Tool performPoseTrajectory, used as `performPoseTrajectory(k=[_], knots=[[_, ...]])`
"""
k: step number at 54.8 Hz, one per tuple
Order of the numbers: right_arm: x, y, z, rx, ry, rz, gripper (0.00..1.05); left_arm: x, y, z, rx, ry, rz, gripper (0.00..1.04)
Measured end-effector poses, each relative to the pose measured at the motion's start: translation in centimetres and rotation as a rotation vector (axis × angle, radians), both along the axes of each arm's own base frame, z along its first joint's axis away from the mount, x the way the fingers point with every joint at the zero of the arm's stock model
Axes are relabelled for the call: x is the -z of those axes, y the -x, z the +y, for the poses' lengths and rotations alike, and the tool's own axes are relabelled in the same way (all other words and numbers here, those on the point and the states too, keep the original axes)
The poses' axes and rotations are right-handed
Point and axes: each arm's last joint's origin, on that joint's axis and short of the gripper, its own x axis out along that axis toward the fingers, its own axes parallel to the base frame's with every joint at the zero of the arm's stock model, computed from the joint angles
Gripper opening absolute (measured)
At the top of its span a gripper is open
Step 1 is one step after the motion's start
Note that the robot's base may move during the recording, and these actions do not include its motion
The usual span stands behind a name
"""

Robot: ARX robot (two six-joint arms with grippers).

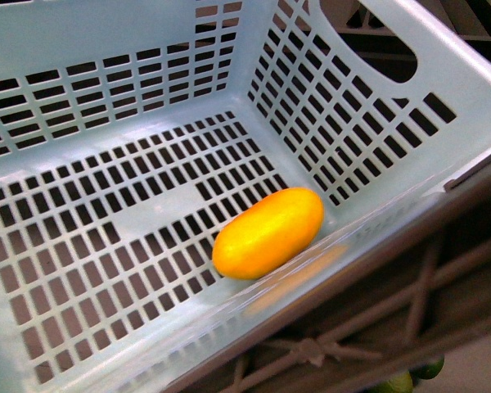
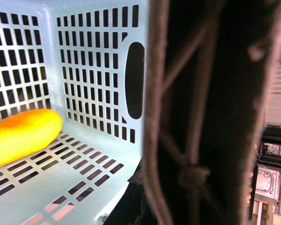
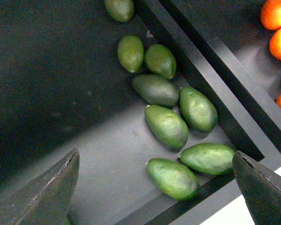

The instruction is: Pick mango and avocado into basket

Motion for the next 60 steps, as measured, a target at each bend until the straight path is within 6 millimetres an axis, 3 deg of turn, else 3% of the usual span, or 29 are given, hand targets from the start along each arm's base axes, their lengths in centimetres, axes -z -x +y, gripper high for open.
performPoseTrajectory(k=[11,17,24,37,60], knots=[[3.0,-1.0,-3.4,-0.088,0.018,0.11,0.96,0.0,0.0,0.0,0.003,0.002,0.001,0.04],[5.6,-1.3,-6.4,-0.169,0.04,0.243,0.96,0.0,0.0,0.0,0.003,0.002,0.002,0.04],[7.1,-1.7,-8.5,-0.304,0.095,0.371,0.96,0.0,0.0,0.0,0.001,0.0,0.0,0.04],[8.3,-3.3,-9.7,-0.448,0.128,0.439,0.96,0.0,0.0,0.0,0.001,0.001,0.001,0.04],[13.0,-8.2,-9.4,-0.577,0.107,0.533,0.96,0.0,0.0,0.0,0.002,0.001,0.001,0.04]])
